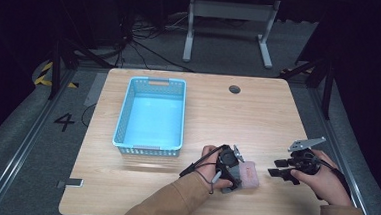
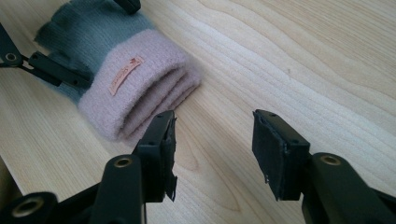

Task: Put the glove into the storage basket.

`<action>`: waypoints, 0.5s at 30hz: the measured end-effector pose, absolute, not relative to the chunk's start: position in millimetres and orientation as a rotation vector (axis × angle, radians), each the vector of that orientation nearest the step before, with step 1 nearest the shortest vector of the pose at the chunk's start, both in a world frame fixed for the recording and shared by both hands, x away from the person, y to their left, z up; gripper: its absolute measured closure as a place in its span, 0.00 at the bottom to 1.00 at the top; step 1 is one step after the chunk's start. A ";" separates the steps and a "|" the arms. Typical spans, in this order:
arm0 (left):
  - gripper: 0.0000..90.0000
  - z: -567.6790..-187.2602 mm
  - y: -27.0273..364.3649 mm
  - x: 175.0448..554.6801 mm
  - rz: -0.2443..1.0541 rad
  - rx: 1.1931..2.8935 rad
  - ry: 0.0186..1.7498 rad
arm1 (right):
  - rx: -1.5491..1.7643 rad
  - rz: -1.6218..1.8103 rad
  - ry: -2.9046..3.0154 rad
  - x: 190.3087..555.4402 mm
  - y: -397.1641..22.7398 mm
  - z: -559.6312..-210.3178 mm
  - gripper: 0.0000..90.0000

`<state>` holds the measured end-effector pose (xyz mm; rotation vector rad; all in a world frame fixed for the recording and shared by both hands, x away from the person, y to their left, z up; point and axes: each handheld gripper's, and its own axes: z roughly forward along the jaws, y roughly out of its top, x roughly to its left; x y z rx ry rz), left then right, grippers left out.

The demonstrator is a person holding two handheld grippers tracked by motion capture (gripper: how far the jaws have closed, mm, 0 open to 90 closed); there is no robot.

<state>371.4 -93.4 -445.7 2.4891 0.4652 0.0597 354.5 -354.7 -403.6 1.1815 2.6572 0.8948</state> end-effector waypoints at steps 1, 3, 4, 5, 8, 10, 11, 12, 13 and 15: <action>0.16 -445.9 -93.6 371.6 0.061 2.489 0.467 | 1.181 0.893 2.657 354.6 -354.7 -403.9 0.56; 0.16 -446.9 -94.9 370.4 0.076 2.495 0.462 | 1.183 0.894 2.658 354.6 -354.7 -404.2 0.56; 0.16 -447.5 -95.5 369.0 0.081 2.493 0.466 | 1.185 0.894 2.658 354.6 -354.6 -404.3 0.56; 0.16 -447.8 -95.6 368.5 0.083 2.492 0.465 | 1.185 0.893 2.658 354.7 -354.5 -404.4 0.55; 0.16 -448.3 -95.2 368.2 0.082 2.489 0.468 | 1.183 0.892 2.658 354.9 -354.1 -404.4 0.55; 0.18 -448.7 -95.3 366.8 0.094 2.488 0.473 | 1.178 0.888 2.658 355.0 -353.1 -404.7 0.55; 0.20 -448.0 -96.2 365.1 0.113 2.496 0.472 | 1.178 0.888 2.661 355.1 -352.8 -404.8 0.55; 0.21 -448.0 -96.2 365.1 0.113 2.496 0.472 | 1.177 0.886 2.659 355.4 -352.7 -405.1 0.55; 0.21 -447.6 -96.7 364.5 0.114 2.500 0.473 | 1.177 0.886 2.659 355.4 -352.7 -405.1 0.55; 0.27 -446.9 -99.2 362.3 0.118 2.506 0.473 | 1.175 0.882 2.658 356.0 -352.5 -405.6 0.55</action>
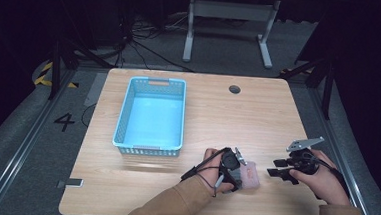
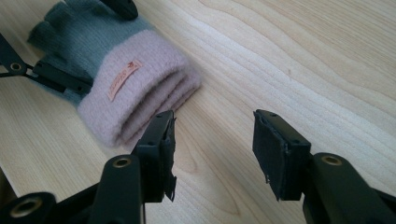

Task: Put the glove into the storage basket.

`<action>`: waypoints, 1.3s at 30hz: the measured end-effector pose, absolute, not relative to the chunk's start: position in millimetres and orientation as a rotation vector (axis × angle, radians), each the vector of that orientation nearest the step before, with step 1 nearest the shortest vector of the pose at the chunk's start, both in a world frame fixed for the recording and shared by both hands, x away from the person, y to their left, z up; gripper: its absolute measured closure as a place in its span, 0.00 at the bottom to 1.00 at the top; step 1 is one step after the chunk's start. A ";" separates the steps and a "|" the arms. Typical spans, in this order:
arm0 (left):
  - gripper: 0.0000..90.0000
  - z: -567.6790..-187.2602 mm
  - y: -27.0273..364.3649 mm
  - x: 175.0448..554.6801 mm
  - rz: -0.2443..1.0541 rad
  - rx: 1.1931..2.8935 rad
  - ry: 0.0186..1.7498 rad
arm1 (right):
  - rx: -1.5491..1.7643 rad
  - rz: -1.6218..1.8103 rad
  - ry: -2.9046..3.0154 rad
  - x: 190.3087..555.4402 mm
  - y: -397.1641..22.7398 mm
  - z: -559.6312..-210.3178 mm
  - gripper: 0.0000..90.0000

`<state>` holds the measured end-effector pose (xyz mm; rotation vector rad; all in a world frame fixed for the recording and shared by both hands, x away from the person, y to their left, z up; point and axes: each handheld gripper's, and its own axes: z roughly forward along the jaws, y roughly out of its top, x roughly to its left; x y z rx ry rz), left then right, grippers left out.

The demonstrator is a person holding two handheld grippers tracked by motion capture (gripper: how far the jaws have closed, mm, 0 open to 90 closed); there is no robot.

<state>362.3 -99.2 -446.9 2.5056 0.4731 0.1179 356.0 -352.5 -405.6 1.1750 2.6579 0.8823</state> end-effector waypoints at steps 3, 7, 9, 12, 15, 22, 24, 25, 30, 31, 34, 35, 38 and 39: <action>0.37 -444.9 -102.2 359.2 0.116 2.508 0.442 | 1.169 0.877 2.661 356.3 -351.9 -405.7 0.55; 0.54 -444.7 -102.3 357.0 0.110 2.494 0.407 | 1.167 0.883 2.658 356.6 -351.5 -405.1 0.55; 0.67 -443.6 -104.4 354.1 0.119 2.500 0.392 | 1.167 0.882 2.657 357.2 -352.1 -405.0 0.55; 0.71 -442.8 -105.5 353.1 0.127 2.504 0.379 | 1.164 0.881 2.655 357.6 -352.5 -405.3 0.55; 0.74 -442.1 -105.4 352.0 0.133 2.508 0.374 | 1.145 0.871 2.641 359.6 -354.3 -402.8 0.56; 0.76 -436.9 -102.2 352.6 0.106 2.496 0.377 | 1.118 0.890 2.625 368.1 -351.0 -398.7 0.57; 0.76 -433.1 -97.7 354.3 0.092 2.496 0.386 | 1.104 0.892 2.631 371.7 -349.0 -398.3 0.57; 0.76 -428.2 -92.5 355.8 0.097 2.492 0.396 | 1.101 0.899 2.630 374.4 -347.9 -397.7 0.58; 0.76 -412.6 -77.2 362.1 0.098 2.456 0.425 | 1.089 0.906 2.632 381.8 -344.9 -397.5 0.58; 0.76 -409.9 -74.7 362.8 0.098 2.442 0.440 | 1.089 0.906 2.632 381.8 -344.9 -397.5 0.58; 0.76 -398.4 -64.6 367.0 0.111 2.437 0.451 | 1.086 0.909 2.636 384.7 -341.9 -397.7 0.58; 0.76 -396.0 -62.2 368.1 0.109 2.429 0.454 | 1.080 0.912 2.639 386.4 -340.1 -397.8 0.58; 0.76 -389.6 -56.0 370.4 0.120 2.423 0.460 | 1.070 0.910 2.647 388.7 -337.3 -398.4 0.58; 0.76 -386.5 -52.6 371.6 0.127 2.417 0.464 | 1.066 0.909 2.649 389.3 -336.8 -398.6 0.58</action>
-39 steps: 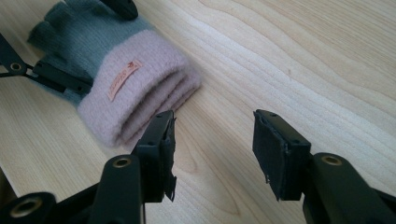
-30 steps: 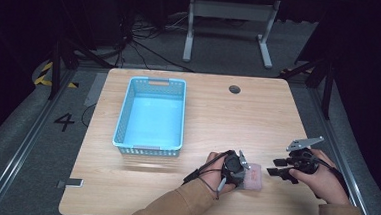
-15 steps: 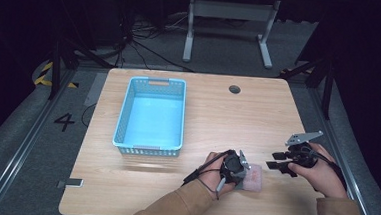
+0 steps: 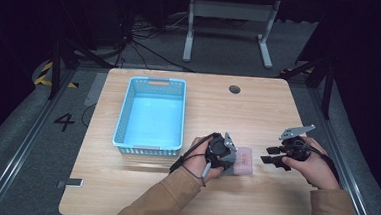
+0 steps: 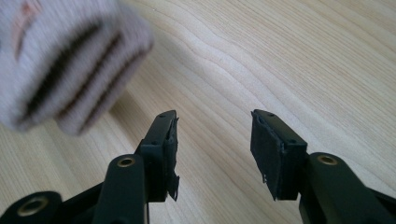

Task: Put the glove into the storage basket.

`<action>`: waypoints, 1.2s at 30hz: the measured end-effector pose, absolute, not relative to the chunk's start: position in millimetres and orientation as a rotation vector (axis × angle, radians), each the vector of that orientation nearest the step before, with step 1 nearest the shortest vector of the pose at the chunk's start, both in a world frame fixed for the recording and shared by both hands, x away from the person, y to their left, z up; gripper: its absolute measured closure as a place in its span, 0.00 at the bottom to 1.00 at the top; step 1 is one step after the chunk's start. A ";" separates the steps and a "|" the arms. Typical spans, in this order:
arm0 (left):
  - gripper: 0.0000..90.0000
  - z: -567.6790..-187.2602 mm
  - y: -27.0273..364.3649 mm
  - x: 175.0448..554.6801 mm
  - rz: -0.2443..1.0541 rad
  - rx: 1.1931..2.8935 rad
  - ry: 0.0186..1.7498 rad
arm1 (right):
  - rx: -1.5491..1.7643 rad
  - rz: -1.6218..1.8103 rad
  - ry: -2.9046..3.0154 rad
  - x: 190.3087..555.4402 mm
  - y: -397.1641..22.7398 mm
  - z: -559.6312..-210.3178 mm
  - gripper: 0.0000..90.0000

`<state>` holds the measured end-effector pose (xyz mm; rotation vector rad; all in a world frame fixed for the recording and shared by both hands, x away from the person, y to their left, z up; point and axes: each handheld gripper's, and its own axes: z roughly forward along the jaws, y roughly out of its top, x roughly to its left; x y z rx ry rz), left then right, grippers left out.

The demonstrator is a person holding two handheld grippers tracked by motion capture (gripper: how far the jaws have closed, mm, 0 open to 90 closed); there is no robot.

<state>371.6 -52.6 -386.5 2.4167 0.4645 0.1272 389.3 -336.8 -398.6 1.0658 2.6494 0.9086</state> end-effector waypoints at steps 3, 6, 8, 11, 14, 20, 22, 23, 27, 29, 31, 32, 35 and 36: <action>0.75 -378.8 -43.1 375.2 0.155 2.409 0.468 | 1.064 0.908 2.653 391.4 -334.9 -399.9 0.57; 0.75 -372.1 -33.0 378.7 0.173 2.399 0.478 | 1.065 0.904 2.659 393.1 -333.6 -401.3 0.57; 0.75 -365.8 -23.4 381.6 0.192 2.384 0.489 | 1.068 0.903 2.660 393.3 -333.2 -402.0 0.57; 0.75 -357.1 -9.5 386.4 0.209 2.370 0.508 | 1.069 0.898 2.662 393.8 -332.5 -404.0 0.57; 0.75 -346.9 8.9 392.7 0.246 2.366 0.533 | 1.064 0.897 2.664 393.5 -332.5 -404.8 0.57; 0.75 -336.5 32.1 397.1 0.305 2.369 0.565 | 1.090 0.891 2.658 390.4 -336.5 -406.7 0.57; 0.75 -332.4 45.1 401.3 0.327 2.364 0.584 | 1.101 0.885 2.652 389.0 -338.2 -407.7 0.57; 0.75 -332.4 45.1 401.3 0.327 2.364 0.584 | 1.101 0.885 2.652 389.0 -338.2 -407.7 0.57; 0.75 -327.6 62.3 408.1 0.345 2.362 0.614 | 1.108 0.881 2.648 386.5 -339.3 -408.8 0.57; 0.75 -326.0 72.6 412.7 0.354 2.362 0.624 | 1.109 0.879 2.648 385.1 -340.4 -409.5 0.57; 0.75 -325.3 84.1 418.0 0.366 2.363 0.648 | 1.118 0.876 2.644 383.7 -341.5 -410.2 0.57; 0.75 -325.5 91.3 421.5 0.369 2.354 0.669 | 1.123 0.873 2.643 382.7 -343.2 -411.0 0.57; 0.75 -327.0 104.9 429.2 0.373 2.357 0.715 | 1.130 0.869 2.641 381.9 -344.1 -411.8 0.57; 0.75 -327.8 108.0 431.2 0.375 2.357 0.728 | 1.134 0.868 2.644 381.4 -344.4 -412.5 0.57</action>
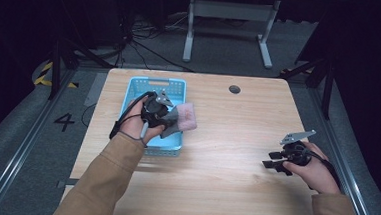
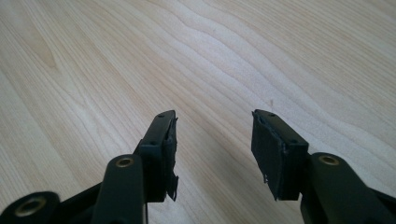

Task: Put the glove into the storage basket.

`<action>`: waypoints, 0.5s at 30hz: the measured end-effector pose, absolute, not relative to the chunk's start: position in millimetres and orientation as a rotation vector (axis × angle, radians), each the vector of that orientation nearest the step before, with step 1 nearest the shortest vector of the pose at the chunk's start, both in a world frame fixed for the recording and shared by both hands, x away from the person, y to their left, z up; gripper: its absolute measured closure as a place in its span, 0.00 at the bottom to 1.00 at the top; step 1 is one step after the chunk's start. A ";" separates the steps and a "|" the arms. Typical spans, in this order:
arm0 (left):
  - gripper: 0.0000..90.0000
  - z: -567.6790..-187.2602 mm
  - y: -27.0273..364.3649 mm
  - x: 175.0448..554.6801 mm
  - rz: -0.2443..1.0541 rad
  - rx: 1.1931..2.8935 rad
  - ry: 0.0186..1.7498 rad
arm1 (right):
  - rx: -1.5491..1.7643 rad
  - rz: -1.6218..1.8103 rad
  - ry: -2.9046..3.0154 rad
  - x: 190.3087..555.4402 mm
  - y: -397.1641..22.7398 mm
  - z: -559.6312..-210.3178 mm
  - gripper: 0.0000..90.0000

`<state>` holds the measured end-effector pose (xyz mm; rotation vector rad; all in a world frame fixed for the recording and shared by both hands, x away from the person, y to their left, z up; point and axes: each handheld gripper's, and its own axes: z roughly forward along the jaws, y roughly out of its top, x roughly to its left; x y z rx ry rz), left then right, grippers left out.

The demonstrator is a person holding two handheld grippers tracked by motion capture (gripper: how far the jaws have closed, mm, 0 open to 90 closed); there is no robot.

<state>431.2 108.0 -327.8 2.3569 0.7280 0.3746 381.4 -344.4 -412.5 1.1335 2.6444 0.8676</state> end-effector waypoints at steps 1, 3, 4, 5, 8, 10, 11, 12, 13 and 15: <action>0.75 -328.2 110.3 432.7 0.377 2.359 0.735 | 1.133 0.868 2.644 381.3 -344.5 -413.4 0.57; 0.75 -328.7 116.9 435.6 0.368 2.347 0.758 | 1.138 0.862 2.649 381.4 -344.3 -414.6 0.57; 0.75 -328.9 120.0 436.4 0.371 2.342 0.765 | 1.137 0.861 2.649 382.3 -343.7 -414.4 0.56; 0.75 -329.0 122.3 437.0 0.370 2.341 0.770 | 1.137 0.863 2.649 382.8 -343.3 -414.1 0.56; 0.75 -330.5 131.2 438.6 0.377 2.349 0.789 | 1.128 0.867 2.651 385.5 -340.6 -413.7 0.56; 0.75 -334.3 140.7 443.2 0.391 2.379 0.806 | 1.114 0.864 2.660 387.7 -337.6 -414.4 0.56; 0.75 -334.3 140.7 443.2 0.391 2.379 0.806 | 1.114 0.864 2.660 387.7 -337.6 -414.4 0.56; 0.75 -336.0 144.0 445.5 0.393 2.389 0.811 | 1.111 0.864 2.662 388.2 -336.4 -415.0 0.56; 0.75 -338.5 148.4 448.9 0.389 2.394 0.821 | 1.106 0.865 2.669 388.6 -335.2 -415.5 0.56; 0.75 -345.0 155.7 456.3 0.374 2.400 0.838 | 1.104 0.863 2.674 389.3 -333.3 -416.7 0.56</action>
